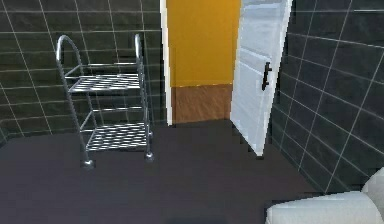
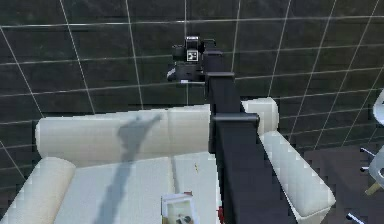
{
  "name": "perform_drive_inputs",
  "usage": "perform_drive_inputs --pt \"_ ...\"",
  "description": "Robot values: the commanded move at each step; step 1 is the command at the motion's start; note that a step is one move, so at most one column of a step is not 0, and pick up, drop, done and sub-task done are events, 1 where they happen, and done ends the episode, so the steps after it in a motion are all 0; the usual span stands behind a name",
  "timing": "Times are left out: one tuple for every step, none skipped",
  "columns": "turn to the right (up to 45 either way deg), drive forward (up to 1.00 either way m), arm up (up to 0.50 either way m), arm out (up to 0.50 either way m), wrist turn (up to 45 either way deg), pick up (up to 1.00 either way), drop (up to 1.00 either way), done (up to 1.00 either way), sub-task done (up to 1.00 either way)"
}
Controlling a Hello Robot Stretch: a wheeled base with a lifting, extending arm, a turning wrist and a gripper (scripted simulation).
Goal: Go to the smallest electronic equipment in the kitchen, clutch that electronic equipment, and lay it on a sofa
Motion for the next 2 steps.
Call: perform_drive_inputs --pt "0.0 0.0 -0.4 0.0 0.0 0.0 0.0 0.0 0.0" --pt "0.0 0.0 -0.32 0.0 0.0 0.0 0.0 0.0 0.0"
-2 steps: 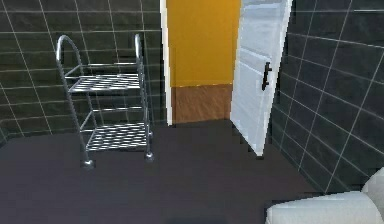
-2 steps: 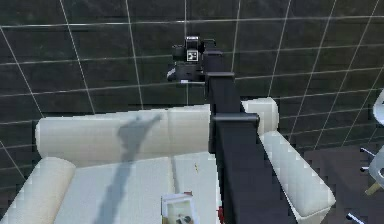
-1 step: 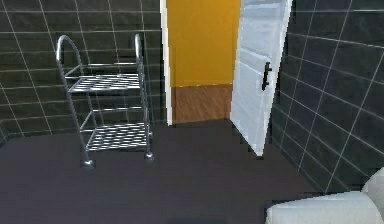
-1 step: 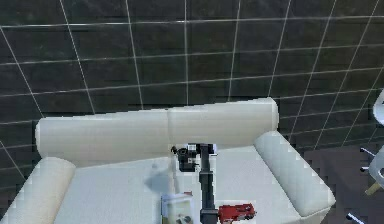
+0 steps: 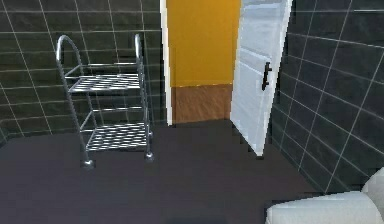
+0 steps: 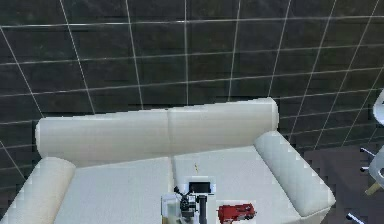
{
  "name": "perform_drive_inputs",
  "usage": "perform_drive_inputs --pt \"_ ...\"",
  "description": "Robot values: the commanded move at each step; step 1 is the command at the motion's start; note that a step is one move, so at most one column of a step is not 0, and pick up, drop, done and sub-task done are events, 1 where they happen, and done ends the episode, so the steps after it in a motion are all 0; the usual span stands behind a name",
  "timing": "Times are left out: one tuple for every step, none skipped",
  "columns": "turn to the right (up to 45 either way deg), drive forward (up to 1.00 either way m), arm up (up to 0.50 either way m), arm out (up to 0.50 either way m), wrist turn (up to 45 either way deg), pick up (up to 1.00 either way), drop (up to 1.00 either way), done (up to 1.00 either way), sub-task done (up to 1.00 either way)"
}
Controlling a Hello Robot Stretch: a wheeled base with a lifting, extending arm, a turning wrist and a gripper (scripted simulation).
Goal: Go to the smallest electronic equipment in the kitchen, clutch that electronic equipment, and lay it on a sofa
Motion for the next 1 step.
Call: perform_drive_inputs --pt "0.0 0.0 0.0 0.0 0.0 0.0 1.0 0.0 0.0"
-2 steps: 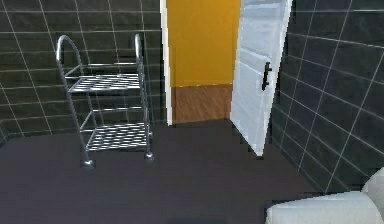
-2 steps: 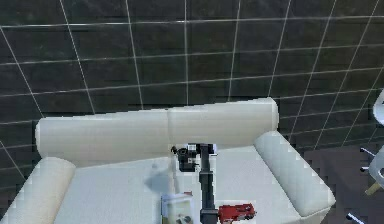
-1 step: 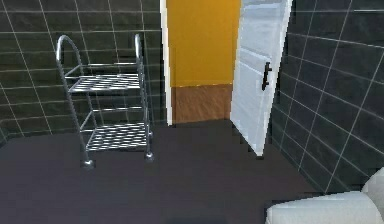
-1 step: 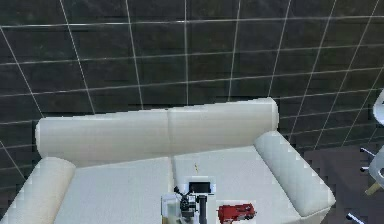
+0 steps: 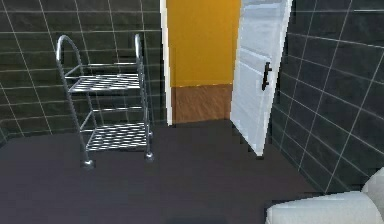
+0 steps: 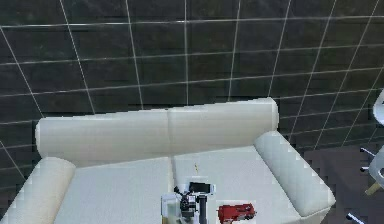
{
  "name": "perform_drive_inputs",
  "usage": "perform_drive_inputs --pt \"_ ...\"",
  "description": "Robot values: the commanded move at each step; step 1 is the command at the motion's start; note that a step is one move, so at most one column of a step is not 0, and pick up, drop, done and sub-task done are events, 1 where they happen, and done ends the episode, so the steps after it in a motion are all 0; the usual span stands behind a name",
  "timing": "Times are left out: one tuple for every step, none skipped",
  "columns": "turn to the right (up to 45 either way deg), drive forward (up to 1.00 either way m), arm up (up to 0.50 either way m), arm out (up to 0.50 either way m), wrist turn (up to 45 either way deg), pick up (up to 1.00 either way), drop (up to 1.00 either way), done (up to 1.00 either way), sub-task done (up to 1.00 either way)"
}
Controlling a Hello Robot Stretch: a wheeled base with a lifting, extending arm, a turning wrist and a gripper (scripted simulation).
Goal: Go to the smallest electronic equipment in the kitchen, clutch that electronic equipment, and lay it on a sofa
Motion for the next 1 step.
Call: perform_drive_inputs --pt "0.0 0.0 0.1 0.0 0.0 0.0 0.0 0.0 0.0"
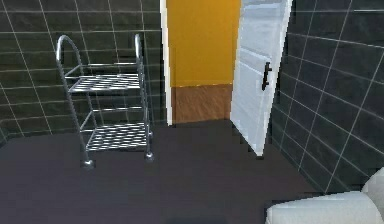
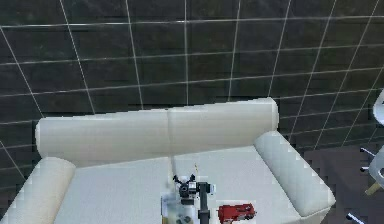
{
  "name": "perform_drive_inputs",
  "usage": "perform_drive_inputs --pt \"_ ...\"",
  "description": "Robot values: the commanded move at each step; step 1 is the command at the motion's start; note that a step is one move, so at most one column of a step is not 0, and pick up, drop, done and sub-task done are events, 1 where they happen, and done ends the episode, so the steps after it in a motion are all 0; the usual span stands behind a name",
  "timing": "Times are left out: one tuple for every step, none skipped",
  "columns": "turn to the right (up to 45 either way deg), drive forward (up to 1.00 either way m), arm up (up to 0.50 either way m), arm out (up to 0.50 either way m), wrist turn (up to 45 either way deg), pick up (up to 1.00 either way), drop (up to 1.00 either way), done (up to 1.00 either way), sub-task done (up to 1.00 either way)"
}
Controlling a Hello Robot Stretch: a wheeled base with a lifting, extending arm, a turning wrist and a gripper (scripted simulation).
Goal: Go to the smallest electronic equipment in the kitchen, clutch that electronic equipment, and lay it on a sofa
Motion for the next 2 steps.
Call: perform_drive_inputs --pt "0.0 0.0 0.0 -0.08 0.0 0.0 0.0 0.0 0.0" --pt "0.0 0.0 0.0 0.0 0.0 0.0 0.0 1.0 0.0"
